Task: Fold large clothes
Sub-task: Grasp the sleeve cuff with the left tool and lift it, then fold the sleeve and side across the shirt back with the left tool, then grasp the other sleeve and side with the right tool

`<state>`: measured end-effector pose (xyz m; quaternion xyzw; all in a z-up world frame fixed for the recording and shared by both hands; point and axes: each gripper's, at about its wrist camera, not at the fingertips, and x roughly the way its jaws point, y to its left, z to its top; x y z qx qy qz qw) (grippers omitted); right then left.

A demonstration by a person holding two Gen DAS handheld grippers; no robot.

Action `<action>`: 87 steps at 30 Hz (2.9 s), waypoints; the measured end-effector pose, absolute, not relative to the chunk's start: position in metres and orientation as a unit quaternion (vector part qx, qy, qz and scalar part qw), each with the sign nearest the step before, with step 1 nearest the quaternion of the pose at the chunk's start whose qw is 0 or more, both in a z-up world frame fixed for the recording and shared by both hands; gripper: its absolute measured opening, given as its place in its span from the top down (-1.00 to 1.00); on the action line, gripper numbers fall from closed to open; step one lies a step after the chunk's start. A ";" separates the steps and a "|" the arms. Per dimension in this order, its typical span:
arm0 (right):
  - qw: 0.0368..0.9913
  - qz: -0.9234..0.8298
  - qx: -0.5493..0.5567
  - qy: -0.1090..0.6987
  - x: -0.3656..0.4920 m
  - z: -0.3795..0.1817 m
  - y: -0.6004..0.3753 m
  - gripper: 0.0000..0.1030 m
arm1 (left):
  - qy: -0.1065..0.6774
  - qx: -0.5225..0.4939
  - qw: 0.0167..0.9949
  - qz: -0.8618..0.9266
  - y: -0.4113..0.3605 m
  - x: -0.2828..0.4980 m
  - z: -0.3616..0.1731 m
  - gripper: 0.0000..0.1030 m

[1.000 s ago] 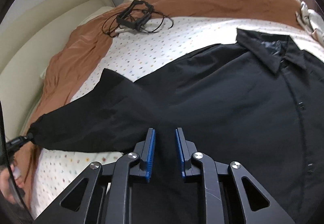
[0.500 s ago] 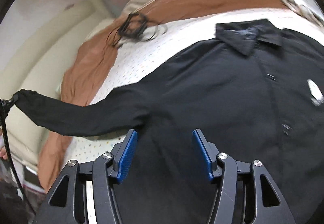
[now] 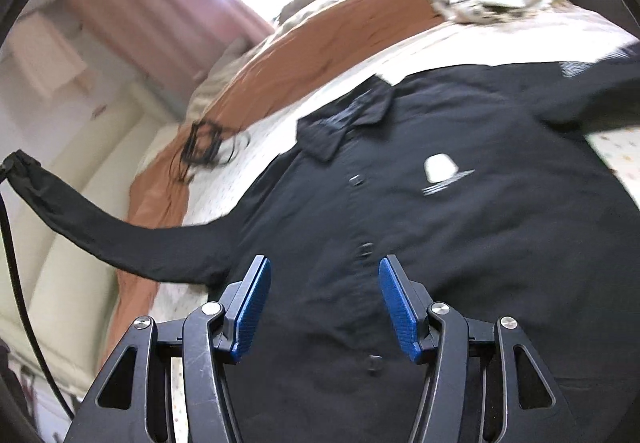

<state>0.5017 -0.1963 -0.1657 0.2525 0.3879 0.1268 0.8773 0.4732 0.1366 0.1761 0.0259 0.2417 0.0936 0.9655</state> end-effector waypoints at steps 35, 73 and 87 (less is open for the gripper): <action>0.889 0.003 0.254 0.380 0.444 -0.163 -0.358 -0.11 | 0.342 -0.050 0.937 -0.041 0.044 0.495 0.043 -0.99; 0.892 -0.171 0.194 0.371 0.431 -0.104 -0.573 -0.12 | 0.437 0.012 0.894 -0.099 -0.046 0.555 -0.108 -0.99; 0.869 -0.169 0.273 0.377 0.426 -0.138 -0.625 -0.13 | 0.474 0.098 0.854 -0.189 -0.162 0.633 -0.171 -0.85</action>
